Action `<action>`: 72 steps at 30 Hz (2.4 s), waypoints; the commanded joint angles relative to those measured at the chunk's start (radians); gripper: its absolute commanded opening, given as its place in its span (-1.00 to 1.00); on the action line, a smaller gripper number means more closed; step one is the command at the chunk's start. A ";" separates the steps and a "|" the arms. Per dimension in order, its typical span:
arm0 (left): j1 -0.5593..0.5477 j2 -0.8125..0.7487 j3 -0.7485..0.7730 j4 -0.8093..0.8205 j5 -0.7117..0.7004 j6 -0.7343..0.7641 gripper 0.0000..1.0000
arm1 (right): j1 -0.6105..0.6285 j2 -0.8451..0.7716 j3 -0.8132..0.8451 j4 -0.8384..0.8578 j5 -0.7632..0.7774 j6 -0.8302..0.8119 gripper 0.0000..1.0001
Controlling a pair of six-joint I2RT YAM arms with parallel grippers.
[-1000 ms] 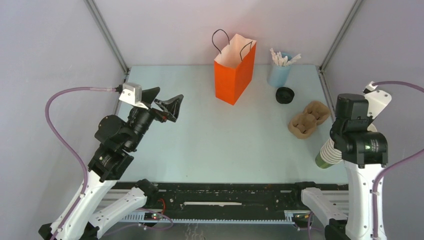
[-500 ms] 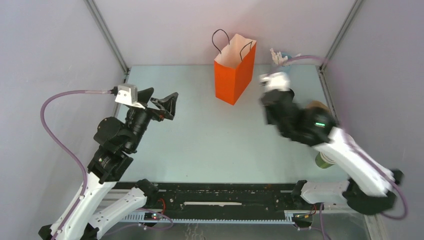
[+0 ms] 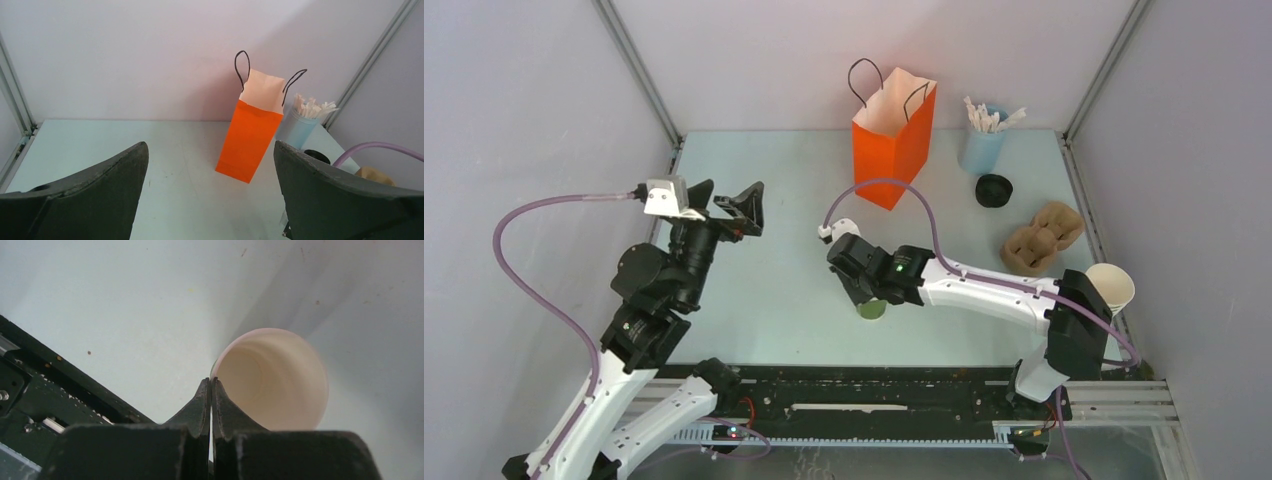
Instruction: Pack the takeout coffee
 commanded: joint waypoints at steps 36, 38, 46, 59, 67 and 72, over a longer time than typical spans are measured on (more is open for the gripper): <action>0.010 0.041 0.009 0.024 0.048 0.004 1.00 | -0.865 -0.100 0.004 0.080 -0.075 -0.070 0.25; 0.010 0.046 0.013 0.018 0.061 0.000 1.00 | -0.920 -0.028 0.035 0.115 -0.109 -0.083 0.22; 0.010 0.056 0.020 0.011 0.075 -0.002 1.00 | -0.982 0.269 0.287 0.114 -0.087 -0.145 0.01; 0.010 0.087 0.026 0.001 0.084 -0.003 1.00 | -1.073 0.479 0.451 0.115 -0.235 -0.137 -0.13; 0.011 0.103 0.027 0.001 0.087 -0.005 0.99 | -1.100 0.534 0.462 0.127 -0.294 -0.129 -0.24; 0.011 0.105 0.027 -0.001 0.087 -0.005 1.00 | -1.120 0.555 0.470 0.133 -0.327 -0.120 -0.30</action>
